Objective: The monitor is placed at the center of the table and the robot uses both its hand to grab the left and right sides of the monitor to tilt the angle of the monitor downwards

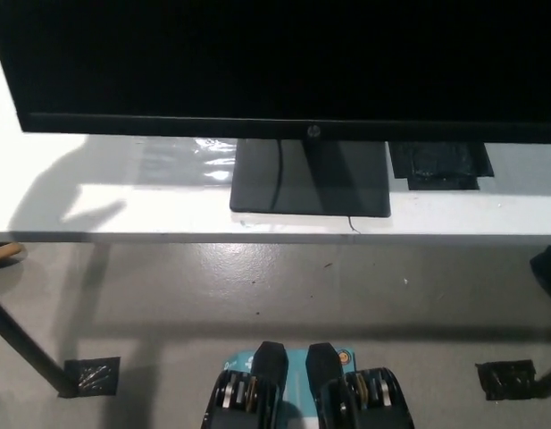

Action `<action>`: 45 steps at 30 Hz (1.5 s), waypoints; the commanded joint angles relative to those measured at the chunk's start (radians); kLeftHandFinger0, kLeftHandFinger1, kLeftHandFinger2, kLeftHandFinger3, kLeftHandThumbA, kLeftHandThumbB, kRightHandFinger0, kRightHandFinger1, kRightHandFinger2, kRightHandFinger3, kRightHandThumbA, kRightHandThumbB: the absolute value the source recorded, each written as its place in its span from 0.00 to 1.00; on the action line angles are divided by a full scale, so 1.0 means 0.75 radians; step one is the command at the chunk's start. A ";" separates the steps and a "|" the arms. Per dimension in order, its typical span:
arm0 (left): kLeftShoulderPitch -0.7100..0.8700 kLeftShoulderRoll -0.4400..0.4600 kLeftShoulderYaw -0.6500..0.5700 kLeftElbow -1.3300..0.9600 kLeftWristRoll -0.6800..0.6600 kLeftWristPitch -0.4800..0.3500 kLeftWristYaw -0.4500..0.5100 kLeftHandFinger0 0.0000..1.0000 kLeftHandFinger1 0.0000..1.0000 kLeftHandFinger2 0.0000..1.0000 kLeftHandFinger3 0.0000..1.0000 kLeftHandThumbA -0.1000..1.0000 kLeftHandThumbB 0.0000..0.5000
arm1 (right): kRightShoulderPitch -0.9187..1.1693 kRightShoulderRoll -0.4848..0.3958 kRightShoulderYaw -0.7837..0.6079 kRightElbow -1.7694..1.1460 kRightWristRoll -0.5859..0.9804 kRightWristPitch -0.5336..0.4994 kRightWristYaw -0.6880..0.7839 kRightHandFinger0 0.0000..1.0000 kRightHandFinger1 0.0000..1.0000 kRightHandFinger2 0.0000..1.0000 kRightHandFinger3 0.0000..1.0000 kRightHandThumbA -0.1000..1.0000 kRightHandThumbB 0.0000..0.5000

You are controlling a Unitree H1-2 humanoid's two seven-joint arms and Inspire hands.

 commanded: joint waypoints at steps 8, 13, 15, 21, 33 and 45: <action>-0.135 -0.041 -0.107 0.186 0.072 -0.024 -0.036 1.00 1.00 1.00 1.00 1.00 0.83 | -0.061 -0.025 0.000 -0.016 -0.020 -0.076 0.046 1.00 1.00 1.00 1.00 0.95 1.00; -0.065 -0.004 -0.087 0.146 0.039 0.000 -0.058 1.00 1.00 1.00 1.00 1.00 0.80 | -0.148 0.025 0.048 0.069 -0.060 -0.064 0.043 1.00 1.00 1.00 1.00 0.80 1.00; -0.044 0.002 -0.084 0.130 0.036 0.007 -0.064 1.00 1.00 1.00 1.00 1.00 0.78 | -0.170 0.035 0.071 0.091 -0.085 -0.068 0.031 1.00 1.00 1.00 1.00 0.79 1.00; -0.044 -0.004 -0.108 0.185 0.051 -0.011 -0.078 1.00 1.00 1.00 1.00 1.00 0.81 | -0.240 0.044 0.196 0.202 -0.260 -0.170 -0.056 1.00 1.00 1.00 1.00 0.68 1.00; -0.117 -0.006 -0.175 0.270 0.110 -0.027 -0.089 1.00 1.00 1.00 1.00 0.92 0.75 | -0.338 0.018 0.494 0.238 -0.642 -0.281 -0.290 1.00 1.00 1.00 1.00 0.62 1.00; -0.257 0.010 -0.318 0.538 0.298 -0.144 -0.024 1.00 1.00 1.00 1.00 0.92 0.83 | -0.422 0.043 0.718 0.414 -0.941 -0.343 -0.682 1.00 1.00 1.00 1.00 0.52 1.00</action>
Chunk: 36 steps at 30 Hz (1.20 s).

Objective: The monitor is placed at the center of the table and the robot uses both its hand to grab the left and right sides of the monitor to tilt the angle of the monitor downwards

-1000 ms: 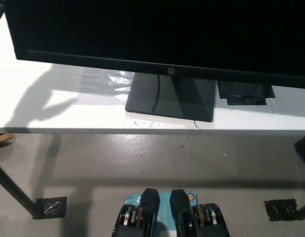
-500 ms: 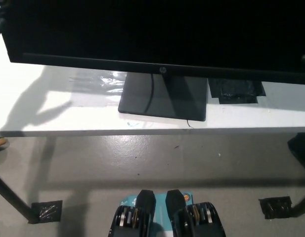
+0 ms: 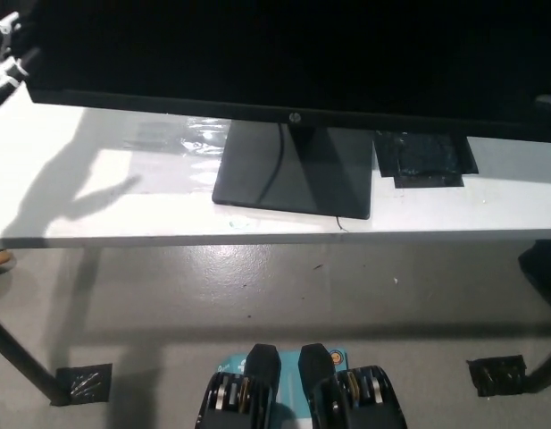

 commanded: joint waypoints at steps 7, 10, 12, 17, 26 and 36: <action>-0.245 0.020 -0.263 0.321 0.361 -0.075 0.065 1.00 1.00 1.00 1.00 0.95 0.91 | -0.180 0.083 0.299 0.143 -0.530 -0.116 -0.635 1.00 1.00 1.00 1.00 0.52 1.00; -0.302 0.014 -0.330 0.409 0.438 -0.101 0.140 1.00 1.00 1.00 1.00 0.94 0.89 | -0.202 0.097 0.350 0.196 -0.566 -0.137 -0.741 1.00 1.00 1.00 1.00 0.53 1.00; -0.322 0.007 -0.344 0.455 0.437 -0.119 0.167 1.00 1.00 1.00 1.00 0.92 0.88 | -0.213 0.101 0.367 0.209 -0.564 -0.140 -0.753 1.00 1.00 1.00 1.00 0.55 1.00; -0.327 0.007 -0.363 0.483 0.426 -0.136 0.184 1.00 1.00 1.00 1.00 0.97 0.92 | -0.197 0.097 0.324 0.191 -0.471 -0.174 -0.708 1.00 1.00 1.00 1.00 0.56 1.00; -0.178 0.073 -0.194 0.333 0.182 -0.158 0.065 1.00 1.00 1.00 1.00 0.87 0.87 | 0.005 0.004 -0.069 -0.065 0.091 -0.187 -0.179 1.00 1.00 1.00 1.00 0.79 1.00; 0.180 0.171 0.059 -0.093 -0.014 -0.117 0.017 1.00 1.00 1.00 1.00 0.99 0.85 | 0.451 -0.078 -0.510 -0.598 0.746 0.145 0.324 1.00 1.00 1.00 1.00 0.77 1.00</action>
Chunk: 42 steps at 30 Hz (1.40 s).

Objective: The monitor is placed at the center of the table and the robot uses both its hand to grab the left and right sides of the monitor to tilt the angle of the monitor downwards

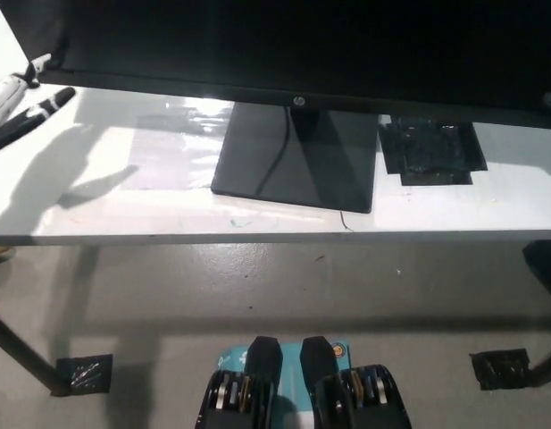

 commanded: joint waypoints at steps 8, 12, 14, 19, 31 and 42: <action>0.577 0.144 0.417 -0.834 -0.402 0.075 -0.026 1.00 1.00 1.00 1.00 1.00 0.90 | 0.526 -0.069 -0.494 -0.815 0.878 0.342 0.340 1.00 1.00 1.00 1.00 0.96 0.99; 0.862 0.085 0.506 -1.206 -0.613 0.095 -0.003 1.00 1.00 1.00 1.00 1.00 0.83 | 0.725 0.054 -0.559 -1.161 0.822 0.201 0.076 1.00 1.00 1.00 1.00 1.00 0.83; 0.906 0.073 0.519 -1.264 -0.639 0.112 -0.006 1.00 1.00 1.00 1.00 1.00 0.81 | 0.753 0.072 -0.570 -1.205 0.802 0.186 0.057 1.00 1.00 1.00 1.00 1.00 0.85; 1.093 0.010 0.491 -1.516 -0.711 0.081 0.013 1.00 1.00 1.00 1.00 1.00 0.76 | 0.905 0.171 -0.587 -1.473 0.829 0.126 -0.012 1.00 1.00 1.00 1.00 1.00 1.00; 1.134 -0.391 0.149 -1.561 -0.403 0.097 -0.018 1.00 1.00 1.00 1.00 1.00 0.71 | 1.035 0.776 -0.288 -1.427 0.185 -0.152 -0.053 1.00 1.00 1.00 1.00 1.00 0.77; 1.055 -0.593 0.123 -0.923 -0.194 -0.040 0.056 1.00 1.00 1.00 1.00 1.00 0.65 | 0.900 0.958 -0.270 -0.799 -0.040 -0.152 -0.225 1.00 1.00 1.00 1.00 1.00 0.70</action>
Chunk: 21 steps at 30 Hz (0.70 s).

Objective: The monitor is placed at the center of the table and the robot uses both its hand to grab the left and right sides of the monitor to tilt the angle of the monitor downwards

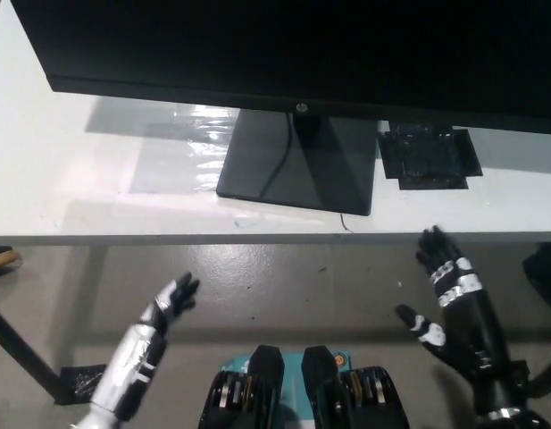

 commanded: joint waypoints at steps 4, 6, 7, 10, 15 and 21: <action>-0.057 0.013 0.025 0.174 0.087 -0.070 0.084 1.00 1.00 1.00 1.00 1.00 0.65 | -0.074 -0.002 0.066 0.208 -0.195 -0.107 -0.234 1.00 1.00 1.00 1.00 1.00 0.70; -0.057 0.019 0.026 0.205 0.093 -0.070 0.078 1.00 1.00 1.00 1.00 1.00 0.62 | -0.086 -0.015 0.084 0.262 -0.205 -0.107 -0.263 1.00 1.00 1.00 1.00 1.00 0.70; -0.063 0.020 0.023 0.222 0.091 -0.070 0.074 1.00 1.00 1.00 1.00 1.00 0.62 | -0.093 -0.025 0.096 0.290 -0.213 -0.107 -0.277 1.00 1.00 1.00 1.00 1.00 0.69; -0.073 0.024 0.015 0.240 0.096 -0.070 0.074 1.00 1.00 1.00 1.00 1.00 0.60 | -0.108 -0.036 0.116 0.340 -0.211 -0.107 -0.307 1.00 1.00 1.00 1.00 1.00 0.72; -0.074 0.025 0.014 0.241 0.097 -0.070 0.077 1.00 1.00 1.00 1.00 1.00 0.60 | -0.109 -0.050 0.148 0.344 -0.207 -0.107 -0.342 1.00 1.00 1.00 1.00 1.00 0.72; -0.093 0.034 0.003 0.268 0.122 -0.070 0.076 1.00 1.00 1.00 1.00 1.00 0.58 | -0.159 -0.082 0.219 0.440 -0.238 -0.107 -0.376 1.00 1.00 1.00 1.00 0.95 0.69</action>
